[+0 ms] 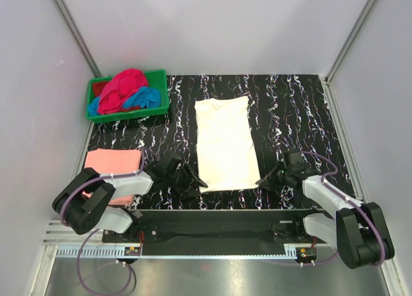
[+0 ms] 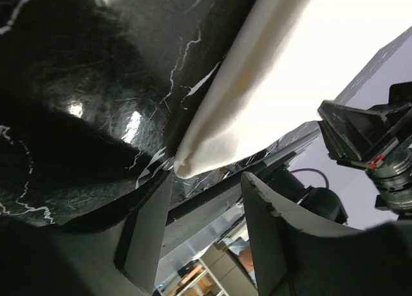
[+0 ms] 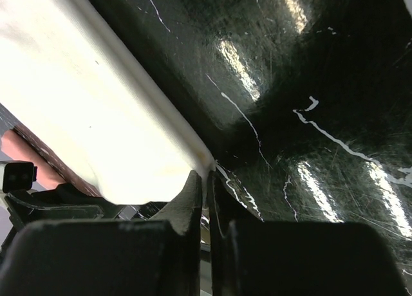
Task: Fold and stack the t-shirts
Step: Fold the tshirt
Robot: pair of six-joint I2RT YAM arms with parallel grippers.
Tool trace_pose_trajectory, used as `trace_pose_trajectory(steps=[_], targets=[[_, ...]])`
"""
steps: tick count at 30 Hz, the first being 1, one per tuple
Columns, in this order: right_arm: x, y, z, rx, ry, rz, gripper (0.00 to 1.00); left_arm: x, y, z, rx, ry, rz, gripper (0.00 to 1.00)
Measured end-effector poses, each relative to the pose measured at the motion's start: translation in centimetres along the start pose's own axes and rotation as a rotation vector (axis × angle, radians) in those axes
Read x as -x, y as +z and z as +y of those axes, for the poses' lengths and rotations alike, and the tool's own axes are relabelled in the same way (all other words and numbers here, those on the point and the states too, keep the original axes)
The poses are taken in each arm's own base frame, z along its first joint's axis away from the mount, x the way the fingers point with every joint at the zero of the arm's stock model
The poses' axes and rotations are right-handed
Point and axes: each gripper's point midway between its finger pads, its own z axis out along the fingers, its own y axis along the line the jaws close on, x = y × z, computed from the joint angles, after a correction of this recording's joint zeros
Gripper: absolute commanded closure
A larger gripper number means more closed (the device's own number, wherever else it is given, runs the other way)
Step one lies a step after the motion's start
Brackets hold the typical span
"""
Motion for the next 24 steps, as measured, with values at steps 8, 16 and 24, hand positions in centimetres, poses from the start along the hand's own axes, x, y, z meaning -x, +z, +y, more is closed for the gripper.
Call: trace_pose_trajectory(steps=[8,16,24], targets=[[-0.18,-0.19,-0.22,-0.006,-0.009,0.004,1.0,0.28,0.04,0.02,0.012,-0.07,-0.022,0.47],[-0.18,-0.35,-0.1,0.001,-0.015,0.001,1.0,0.54,0.19,0.42,0.033,-0.104,-0.04,0.72],[-0.65,-0.16,-0.4,-0.008,-0.036,0.034,1.0,1.03,0.6,0.51,0.067,-0.015,-0.052,1.0]])
